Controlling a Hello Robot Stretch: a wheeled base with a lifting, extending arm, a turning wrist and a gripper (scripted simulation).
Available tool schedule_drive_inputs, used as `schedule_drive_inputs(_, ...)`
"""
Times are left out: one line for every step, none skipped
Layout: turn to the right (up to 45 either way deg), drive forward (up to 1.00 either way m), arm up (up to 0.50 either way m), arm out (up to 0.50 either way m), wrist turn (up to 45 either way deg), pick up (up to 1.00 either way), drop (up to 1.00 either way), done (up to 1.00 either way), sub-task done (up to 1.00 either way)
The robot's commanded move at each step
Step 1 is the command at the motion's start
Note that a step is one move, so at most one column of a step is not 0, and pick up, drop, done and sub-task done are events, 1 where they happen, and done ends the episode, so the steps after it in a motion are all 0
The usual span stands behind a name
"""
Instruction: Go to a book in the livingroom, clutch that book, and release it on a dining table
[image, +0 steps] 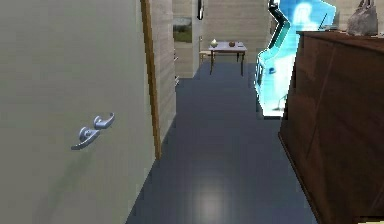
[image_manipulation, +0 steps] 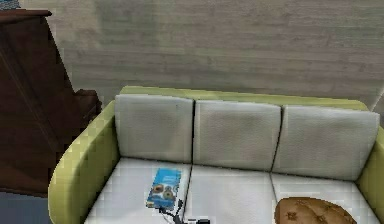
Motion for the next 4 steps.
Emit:
schedule_drive_inputs(0.0,0.00,0.50,0.00,0.0,0.00,0.00,0.00,0.00)
schedule_drive_inputs(0.0,0.00,0.16,0.00,0.0,0.00,0.00,0.00,0.00)
schedule_drive_inputs(0.0,0.00,0.00,0.00,-45.0,0.00,0.00,0.00,0.00)
schedule_drive_inputs(0.0,0.00,0.00,0.00,-45.0,0.00,0.00,0.00,0.00)
